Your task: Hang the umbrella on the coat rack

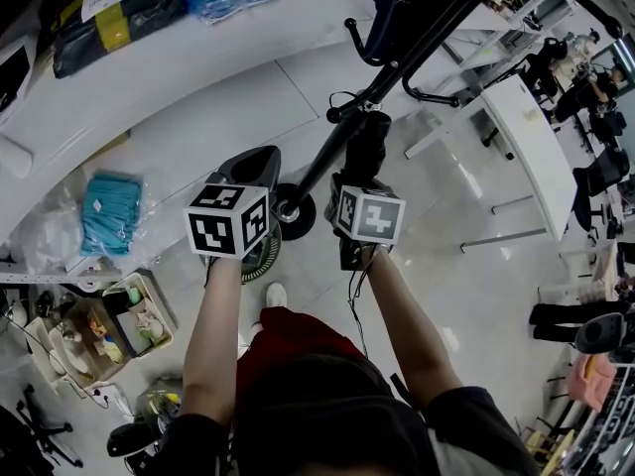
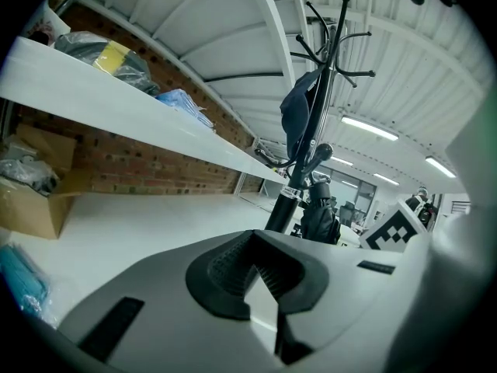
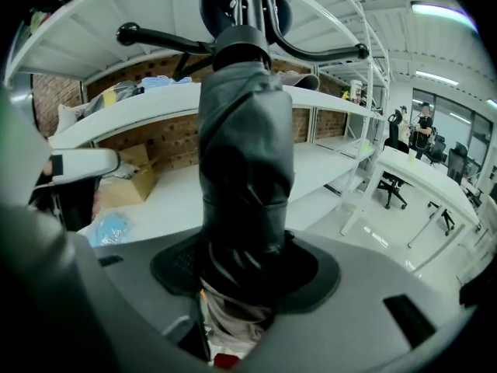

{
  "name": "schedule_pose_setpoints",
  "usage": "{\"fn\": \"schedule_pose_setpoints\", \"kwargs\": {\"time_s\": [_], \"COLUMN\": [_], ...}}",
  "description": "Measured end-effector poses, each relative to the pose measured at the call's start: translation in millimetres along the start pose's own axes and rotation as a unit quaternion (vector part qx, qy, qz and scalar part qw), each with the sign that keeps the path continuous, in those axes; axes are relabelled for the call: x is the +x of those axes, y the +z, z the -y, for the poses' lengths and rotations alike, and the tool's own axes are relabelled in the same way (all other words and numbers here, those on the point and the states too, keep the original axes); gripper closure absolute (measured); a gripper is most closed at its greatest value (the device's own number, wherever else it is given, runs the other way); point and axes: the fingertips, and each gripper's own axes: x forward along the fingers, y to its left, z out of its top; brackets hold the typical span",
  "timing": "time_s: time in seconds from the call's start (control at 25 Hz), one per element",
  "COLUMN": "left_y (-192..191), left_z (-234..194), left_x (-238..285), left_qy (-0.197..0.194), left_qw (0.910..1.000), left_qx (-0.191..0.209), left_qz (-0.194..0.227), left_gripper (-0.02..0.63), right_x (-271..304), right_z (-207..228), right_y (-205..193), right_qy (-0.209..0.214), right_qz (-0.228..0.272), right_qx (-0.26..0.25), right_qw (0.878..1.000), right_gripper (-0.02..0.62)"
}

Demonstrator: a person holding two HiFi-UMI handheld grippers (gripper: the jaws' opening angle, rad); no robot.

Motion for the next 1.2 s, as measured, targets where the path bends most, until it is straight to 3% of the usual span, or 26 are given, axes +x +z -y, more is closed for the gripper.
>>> {"fn": "schedule_pose_setpoints", "kwargs": {"time_s": [0.64,1.2], "left_y": [-16.4,-63.5], "left_z": [8.1,7.7], "left_x": [24.3,47.3], "left_qy": [-0.008,-0.011], "left_qw": [0.9996,0.9960], "left_qx": [0.005,-0.004], "left_qz": [-0.027,-0.089], "left_gripper": [0.595,0.595], "right_x": [14.7,26.7], "right_z": [0.7,1.5], "right_y": [-27.5,-41.3], "right_qy": [0.005,0.003], "right_qz": [-0.025,-0.030], "right_qx": [0.011,0.009], "right_qw": [1.000,1.000], "right_gripper": [0.374,0.374]}}
